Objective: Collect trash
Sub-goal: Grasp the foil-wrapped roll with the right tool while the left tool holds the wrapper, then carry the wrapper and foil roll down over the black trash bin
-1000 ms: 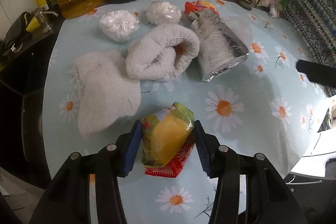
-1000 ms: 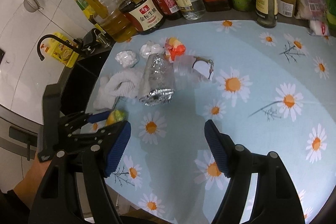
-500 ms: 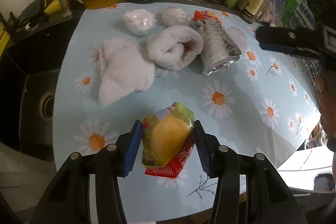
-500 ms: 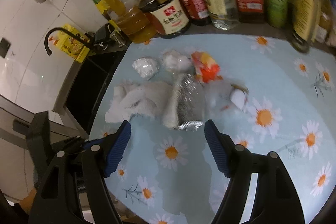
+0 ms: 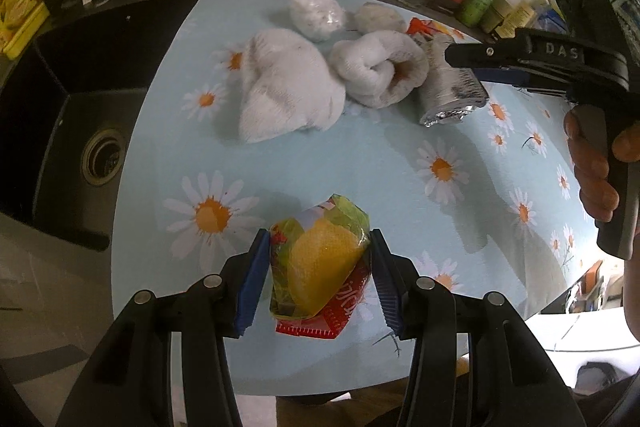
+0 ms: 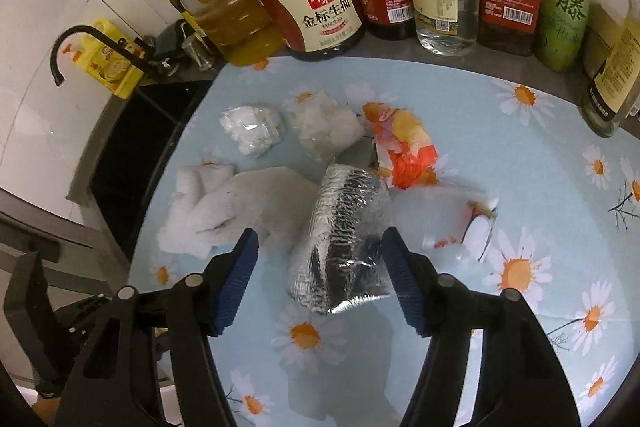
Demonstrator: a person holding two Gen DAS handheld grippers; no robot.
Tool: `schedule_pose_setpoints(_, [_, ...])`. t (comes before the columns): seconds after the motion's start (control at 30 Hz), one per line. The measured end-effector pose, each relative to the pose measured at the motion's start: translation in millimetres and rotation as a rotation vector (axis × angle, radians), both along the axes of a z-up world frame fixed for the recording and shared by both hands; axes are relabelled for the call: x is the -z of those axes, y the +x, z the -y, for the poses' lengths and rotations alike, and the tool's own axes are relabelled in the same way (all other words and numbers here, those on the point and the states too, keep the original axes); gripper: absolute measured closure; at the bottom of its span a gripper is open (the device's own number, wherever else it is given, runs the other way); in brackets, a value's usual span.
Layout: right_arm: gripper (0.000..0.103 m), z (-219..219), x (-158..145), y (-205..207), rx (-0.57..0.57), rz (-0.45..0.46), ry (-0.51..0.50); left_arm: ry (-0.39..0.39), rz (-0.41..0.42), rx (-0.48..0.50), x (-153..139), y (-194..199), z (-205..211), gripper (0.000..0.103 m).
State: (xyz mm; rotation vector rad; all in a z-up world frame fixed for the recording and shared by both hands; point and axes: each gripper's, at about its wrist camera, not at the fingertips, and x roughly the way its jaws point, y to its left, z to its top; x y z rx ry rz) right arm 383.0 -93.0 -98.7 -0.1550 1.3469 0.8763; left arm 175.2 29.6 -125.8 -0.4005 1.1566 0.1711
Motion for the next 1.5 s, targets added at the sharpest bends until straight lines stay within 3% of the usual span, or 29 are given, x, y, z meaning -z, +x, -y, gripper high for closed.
schedule_pose_setpoints(0.2, [0.047,-2,15,3,-0.003,-0.021,-0.031,-0.008,-0.003,-0.012,2,-2,-3,0.056])
schedule_pose_setpoints(0.53, [0.057,0,12,-5,-0.012,-0.005,-0.024,-0.007,0.001,0.004,0,-1,-2,0.056])
schedule_pose_setpoints(0.97, [0.059,15,-13,-27,0.002,0.006,0.014,-0.014,0.036,0.046,-10,-6,1,0.056])
schedule_pose_setpoints(1.5, [0.058,52,-39,-104,0.06,0.013,0.032,-0.017,0.096,0.144,-24,-41,16,0.056])
